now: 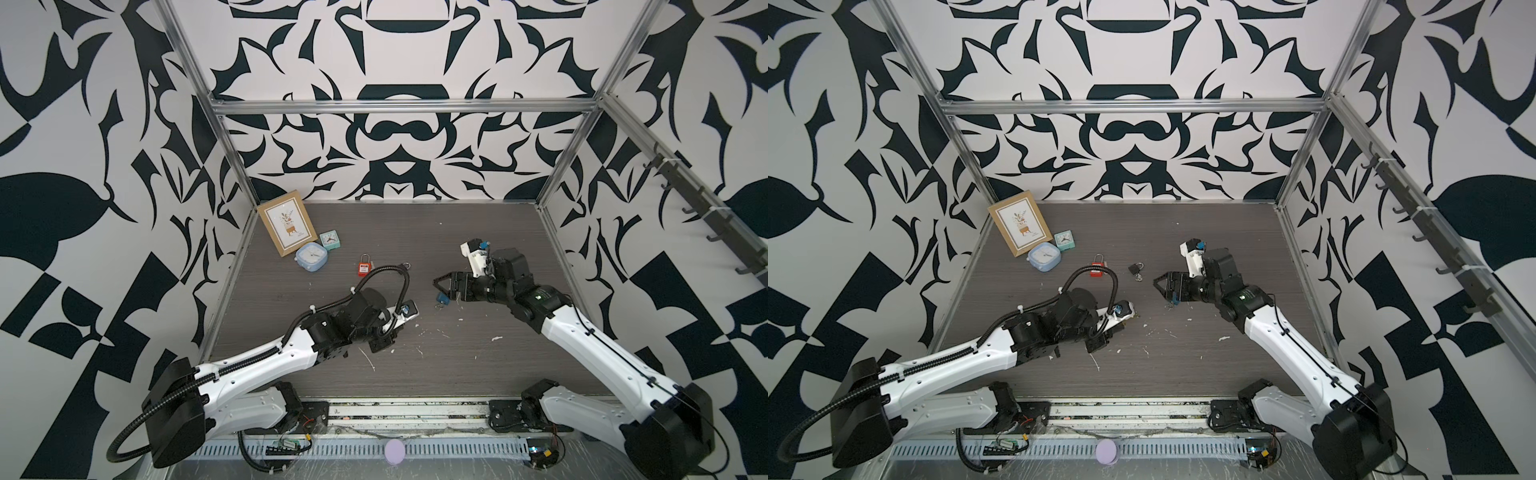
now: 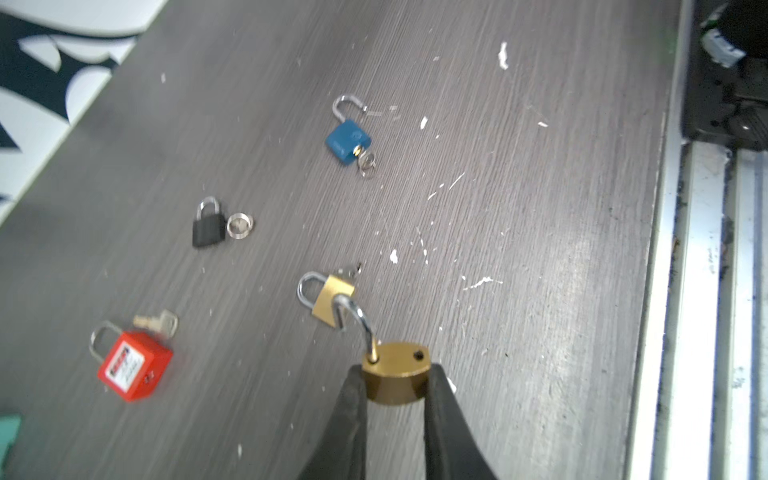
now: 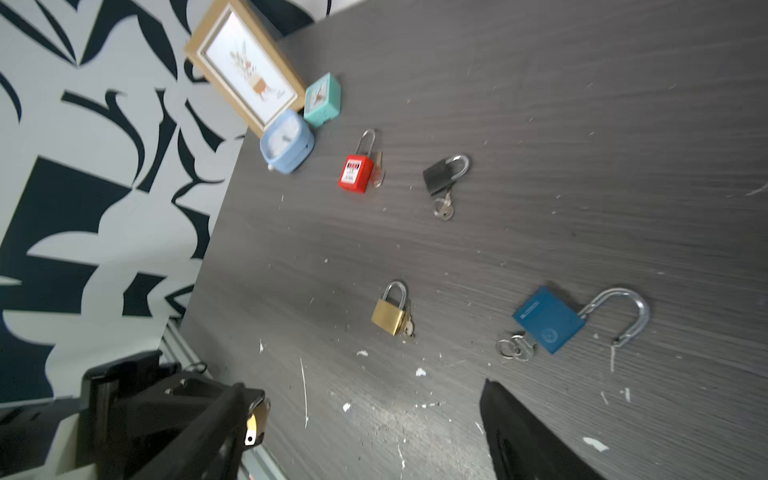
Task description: Lock with the key
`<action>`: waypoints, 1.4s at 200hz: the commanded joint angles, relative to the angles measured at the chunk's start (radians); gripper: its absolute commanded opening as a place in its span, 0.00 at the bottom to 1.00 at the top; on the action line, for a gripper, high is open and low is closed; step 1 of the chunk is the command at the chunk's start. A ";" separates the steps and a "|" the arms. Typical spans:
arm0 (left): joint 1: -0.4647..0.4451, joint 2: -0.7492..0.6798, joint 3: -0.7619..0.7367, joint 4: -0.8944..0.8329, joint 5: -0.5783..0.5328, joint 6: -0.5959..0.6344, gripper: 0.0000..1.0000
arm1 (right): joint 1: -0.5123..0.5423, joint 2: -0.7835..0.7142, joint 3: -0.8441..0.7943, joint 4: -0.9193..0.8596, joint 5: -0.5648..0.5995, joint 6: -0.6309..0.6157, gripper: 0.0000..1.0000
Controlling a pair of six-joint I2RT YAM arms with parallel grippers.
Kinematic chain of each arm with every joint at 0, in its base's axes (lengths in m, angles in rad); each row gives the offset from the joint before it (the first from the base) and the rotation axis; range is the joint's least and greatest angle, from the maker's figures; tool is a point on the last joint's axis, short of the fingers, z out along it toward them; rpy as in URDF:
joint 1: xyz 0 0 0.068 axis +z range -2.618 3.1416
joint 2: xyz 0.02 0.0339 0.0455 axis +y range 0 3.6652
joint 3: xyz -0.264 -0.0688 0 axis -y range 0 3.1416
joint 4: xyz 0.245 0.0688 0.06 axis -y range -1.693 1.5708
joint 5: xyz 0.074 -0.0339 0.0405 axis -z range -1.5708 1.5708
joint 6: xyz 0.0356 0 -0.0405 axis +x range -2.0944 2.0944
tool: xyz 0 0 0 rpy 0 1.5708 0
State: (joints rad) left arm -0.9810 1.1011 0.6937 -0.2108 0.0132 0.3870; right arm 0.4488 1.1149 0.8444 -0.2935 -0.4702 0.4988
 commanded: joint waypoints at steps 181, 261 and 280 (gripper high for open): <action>0.013 0.080 0.010 0.190 0.098 0.292 0.00 | 0.132 0.173 0.114 -0.178 -0.172 -0.215 0.54; 0.094 0.098 0.052 0.167 0.191 0.216 0.00 | 0.132 0.141 0.113 -0.203 -0.185 -0.236 0.39; 0.103 0.105 0.073 0.129 0.219 0.209 0.00 | 0.133 0.108 0.108 -0.170 -0.167 -0.238 0.35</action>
State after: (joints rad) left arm -0.8894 1.1938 0.7181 -0.0448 0.1669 0.6125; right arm 0.5739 1.2835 0.9268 -0.4900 -0.6415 0.2802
